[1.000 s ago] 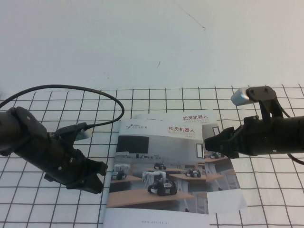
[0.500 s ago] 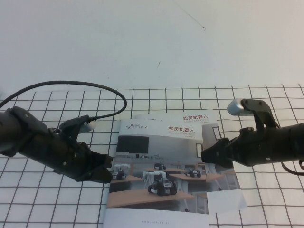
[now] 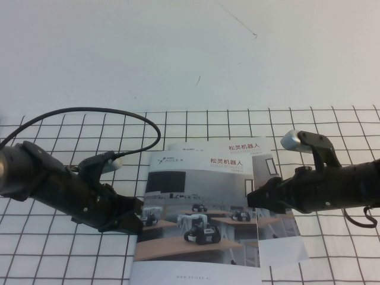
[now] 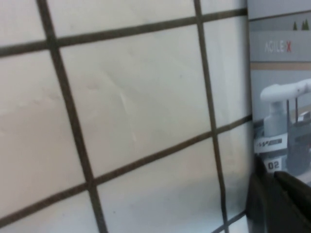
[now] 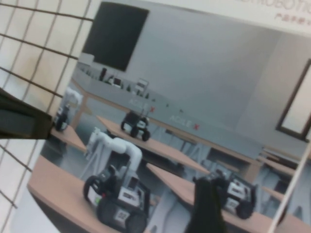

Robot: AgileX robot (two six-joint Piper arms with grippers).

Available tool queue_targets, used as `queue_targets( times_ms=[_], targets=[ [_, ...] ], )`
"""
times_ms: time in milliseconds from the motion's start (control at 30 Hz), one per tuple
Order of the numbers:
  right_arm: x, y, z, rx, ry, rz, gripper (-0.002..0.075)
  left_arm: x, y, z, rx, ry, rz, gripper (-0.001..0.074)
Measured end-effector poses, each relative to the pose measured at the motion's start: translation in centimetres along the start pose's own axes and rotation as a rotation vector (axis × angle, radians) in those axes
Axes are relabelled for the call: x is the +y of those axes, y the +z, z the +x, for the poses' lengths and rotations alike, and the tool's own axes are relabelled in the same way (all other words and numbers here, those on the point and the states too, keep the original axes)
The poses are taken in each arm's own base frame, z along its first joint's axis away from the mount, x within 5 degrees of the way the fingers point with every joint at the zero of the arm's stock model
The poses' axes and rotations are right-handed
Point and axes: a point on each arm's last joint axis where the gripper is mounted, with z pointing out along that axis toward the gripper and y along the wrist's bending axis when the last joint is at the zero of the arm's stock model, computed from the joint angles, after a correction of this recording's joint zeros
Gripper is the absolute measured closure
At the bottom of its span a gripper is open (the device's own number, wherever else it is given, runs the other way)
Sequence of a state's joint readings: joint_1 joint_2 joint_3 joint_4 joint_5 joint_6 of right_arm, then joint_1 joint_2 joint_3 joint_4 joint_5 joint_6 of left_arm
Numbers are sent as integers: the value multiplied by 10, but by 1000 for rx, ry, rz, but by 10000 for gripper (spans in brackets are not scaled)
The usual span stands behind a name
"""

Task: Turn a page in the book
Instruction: Open the closed book

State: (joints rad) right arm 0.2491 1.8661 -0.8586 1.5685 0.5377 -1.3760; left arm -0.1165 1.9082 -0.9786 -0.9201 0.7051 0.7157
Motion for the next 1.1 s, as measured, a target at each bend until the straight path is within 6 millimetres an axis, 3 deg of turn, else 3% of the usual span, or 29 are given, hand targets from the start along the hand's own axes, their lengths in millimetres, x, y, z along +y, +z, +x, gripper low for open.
queue_targets(
  times_ms=[533, 1100],
  targets=[
    [-10, 19, 11, 35, 47, -43, 263, 2, 7, -2, 26, -30, 34, 738],
    [-12, 25, 13, 15, 67, -91, 263, 2, 7, -2, 27, -32, 37, 738]
  ],
)
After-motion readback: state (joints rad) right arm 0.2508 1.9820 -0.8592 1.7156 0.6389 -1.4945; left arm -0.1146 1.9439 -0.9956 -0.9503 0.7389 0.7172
